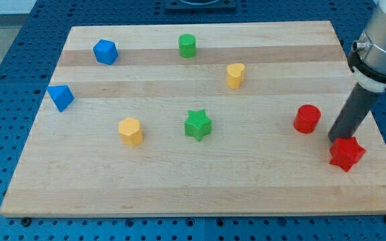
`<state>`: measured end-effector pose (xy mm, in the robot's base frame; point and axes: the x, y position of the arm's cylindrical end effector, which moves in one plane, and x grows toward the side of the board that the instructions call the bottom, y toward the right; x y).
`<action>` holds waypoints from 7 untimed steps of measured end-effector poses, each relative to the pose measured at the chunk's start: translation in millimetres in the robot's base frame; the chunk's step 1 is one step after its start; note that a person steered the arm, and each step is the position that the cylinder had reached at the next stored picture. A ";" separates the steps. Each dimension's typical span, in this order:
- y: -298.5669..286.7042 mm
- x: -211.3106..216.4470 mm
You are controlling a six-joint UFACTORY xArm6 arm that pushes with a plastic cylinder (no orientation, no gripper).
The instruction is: Push the group of blocks slightly towards up
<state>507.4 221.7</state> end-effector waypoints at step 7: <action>-43.1 -112.5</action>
<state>394.9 178.6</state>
